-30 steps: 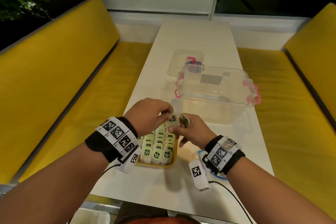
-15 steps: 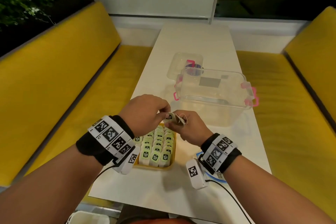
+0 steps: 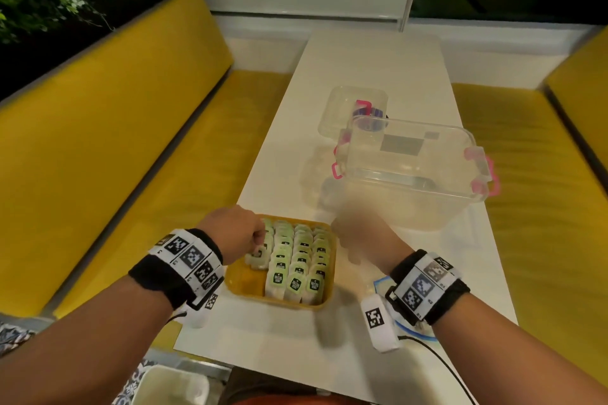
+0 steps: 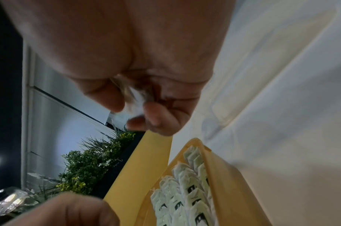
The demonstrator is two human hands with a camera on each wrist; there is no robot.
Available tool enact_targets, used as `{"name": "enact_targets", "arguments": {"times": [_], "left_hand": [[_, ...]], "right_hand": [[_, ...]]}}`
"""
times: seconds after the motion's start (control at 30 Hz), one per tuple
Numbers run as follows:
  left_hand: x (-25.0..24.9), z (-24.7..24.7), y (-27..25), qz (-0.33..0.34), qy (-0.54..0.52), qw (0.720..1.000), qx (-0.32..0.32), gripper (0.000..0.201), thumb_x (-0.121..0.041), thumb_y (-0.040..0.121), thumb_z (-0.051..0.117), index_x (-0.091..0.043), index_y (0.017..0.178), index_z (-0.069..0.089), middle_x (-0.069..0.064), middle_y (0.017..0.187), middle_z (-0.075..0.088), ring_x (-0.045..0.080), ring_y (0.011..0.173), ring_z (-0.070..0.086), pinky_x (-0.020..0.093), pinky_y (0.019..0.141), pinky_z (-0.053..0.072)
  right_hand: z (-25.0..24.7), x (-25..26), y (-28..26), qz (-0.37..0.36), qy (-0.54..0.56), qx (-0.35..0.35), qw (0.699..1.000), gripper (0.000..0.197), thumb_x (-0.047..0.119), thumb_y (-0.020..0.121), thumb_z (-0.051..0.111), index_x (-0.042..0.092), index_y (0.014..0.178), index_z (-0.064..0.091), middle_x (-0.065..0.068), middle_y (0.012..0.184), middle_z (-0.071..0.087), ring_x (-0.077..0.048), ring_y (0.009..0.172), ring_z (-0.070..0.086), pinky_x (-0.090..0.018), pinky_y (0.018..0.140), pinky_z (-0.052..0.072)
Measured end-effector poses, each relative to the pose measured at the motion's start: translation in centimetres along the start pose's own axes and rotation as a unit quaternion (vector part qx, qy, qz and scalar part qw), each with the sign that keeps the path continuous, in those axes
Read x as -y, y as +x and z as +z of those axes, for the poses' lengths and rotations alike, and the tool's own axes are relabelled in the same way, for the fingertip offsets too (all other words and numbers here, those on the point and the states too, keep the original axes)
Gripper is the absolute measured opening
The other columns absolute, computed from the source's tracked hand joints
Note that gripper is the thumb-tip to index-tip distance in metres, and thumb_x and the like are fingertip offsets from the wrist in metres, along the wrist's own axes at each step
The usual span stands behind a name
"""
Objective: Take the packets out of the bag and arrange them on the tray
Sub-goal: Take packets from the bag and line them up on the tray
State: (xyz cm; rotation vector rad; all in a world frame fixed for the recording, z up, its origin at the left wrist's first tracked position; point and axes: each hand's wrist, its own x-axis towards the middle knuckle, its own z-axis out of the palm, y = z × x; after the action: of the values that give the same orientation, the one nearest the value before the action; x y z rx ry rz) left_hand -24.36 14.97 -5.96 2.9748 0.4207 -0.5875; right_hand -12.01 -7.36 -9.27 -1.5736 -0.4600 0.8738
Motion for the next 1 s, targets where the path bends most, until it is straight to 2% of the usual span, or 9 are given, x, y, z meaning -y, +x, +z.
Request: {"name": "enact_targets", "arguments": {"times": [0.07,0.17,0.27,0.3,0.5,0.73,0.83,0.9,1.0], "left_hand": [[-0.1,1.3,0.3,-0.003,0.027,0.999,0.041,0.019,-0.015,0.087,0.058,-0.03,0.083,0.068,-0.012,0.086,0.066,0.009,0.078,0.06,0.024,0.064,0.045],[-0.2,2.6,1.0,0.001,0.048,0.997,0.068,0.024,-0.01,0.086,0.053,-0.026,0.083,0.071,-0.013,0.079,0.061,0.01,0.078,0.059,0.023,0.061,0.041],[-0.2,3.3,2.0,-0.006,0.048,0.997,0.058,0.026,-0.009,0.085,0.052,-0.026,0.086,0.072,-0.011,0.083,0.062,0.013,0.079,0.062,0.023,0.06,0.042],[-0.2,3.4,2.3,-0.013,0.043,0.998,0.045,0.026,-0.01,0.085,0.052,-0.027,0.085,0.071,-0.01,0.083,0.06,0.015,0.079,0.062,0.024,0.06,0.042],[0.0,3.9,3.0,-0.04,0.018,0.999,-0.008,0.024,-0.017,0.09,0.05,-0.034,0.078,0.061,-0.006,0.095,0.066,0.016,0.079,0.058,0.025,0.063,0.04],[0.6,4.0,2.7,-0.041,-0.006,0.999,0.0,0.015,-0.024,0.093,0.056,-0.03,0.101,0.067,-0.004,0.104,0.069,0.016,0.088,0.063,0.027,0.066,0.047],[0.7,2.8,2.0,-0.029,-0.046,0.998,-0.044,0.019,-0.034,0.096,0.052,-0.029,0.109,0.065,-0.005,0.107,0.068,0.015,0.092,0.061,0.029,0.072,0.049],[0.1,1.6,1.0,0.006,-0.134,0.986,-0.104,0.022,-0.042,0.095,0.052,-0.03,0.106,0.066,-0.012,0.099,0.068,0.009,0.089,0.061,0.027,0.074,0.049],[-1.9,-0.6,-1.2,0.074,-0.258,0.947,-0.174,0.019,-0.043,0.093,0.057,-0.03,0.099,0.067,-0.024,0.076,0.06,-0.008,0.073,0.055,0.009,0.063,0.038]], "right_hand": [[0.0,-0.4,0.3,-0.007,-0.021,-0.004,1.0,0.006,0.004,0.093,0.048,0.009,0.091,0.046,-0.019,0.088,0.06,-0.02,0.055,0.04,-0.029,0.043,0.037],[0.2,-0.8,0.6,-0.035,-0.054,-0.007,0.998,0.004,0.008,0.096,0.056,0.007,0.096,0.052,-0.014,0.09,0.069,-0.019,0.053,0.049,-0.03,0.042,0.042],[0.5,-1.1,0.9,-0.047,-0.073,-0.019,0.996,0.01,0.012,0.093,0.064,0.005,0.093,0.057,0.002,0.071,0.066,-0.021,0.051,0.053,-0.032,0.044,0.046],[0.6,-1.2,1.0,-0.05,-0.078,-0.02,0.995,0.011,0.013,0.093,0.065,0.004,0.093,0.058,0.002,0.068,0.064,-0.022,0.049,0.053,-0.033,0.046,0.047],[1.1,-1.5,1.2,-0.039,-0.076,-0.039,0.996,0.012,0.01,0.089,0.069,-0.001,0.094,0.066,-0.023,0.07,0.065,-0.02,0.046,0.055,-0.03,0.049,0.047],[1.6,-2.0,1.4,-0.041,-0.067,-0.03,0.996,0.006,0.01,0.089,0.069,0.005,0.088,0.071,-0.019,0.072,0.068,-0.029,0.059,0.06,-0.038,0.06,0.055],[2.2,-1.7,1.1,-0.045,-0.083,-0.016,0.995,0.011,0.008,0.093,0.063,0.0,0.091,0.07,-0.02,0.072,0.067,-0.027,0.061,0.062,-0.037,0.061,0.056],[2.5,-1.6,1.0,-0.047,-0.094,-0.006,0.994,0.013,0.01,0.094,0.063,-0.002,0.093,0.069,-0.023,0.073,0.067,-0.027,0.061,0.062,-0.041,0.063,0.057],[3.1,-1.4,1.0,-0.049,-0.107,0.01,0.993,0.014,0.014,0.093,0.064,0.001,0.091,0.07,-0.027,0.077,0.068,-0.03,0.061,0.063,-0.046,0.066,0.056]]}}
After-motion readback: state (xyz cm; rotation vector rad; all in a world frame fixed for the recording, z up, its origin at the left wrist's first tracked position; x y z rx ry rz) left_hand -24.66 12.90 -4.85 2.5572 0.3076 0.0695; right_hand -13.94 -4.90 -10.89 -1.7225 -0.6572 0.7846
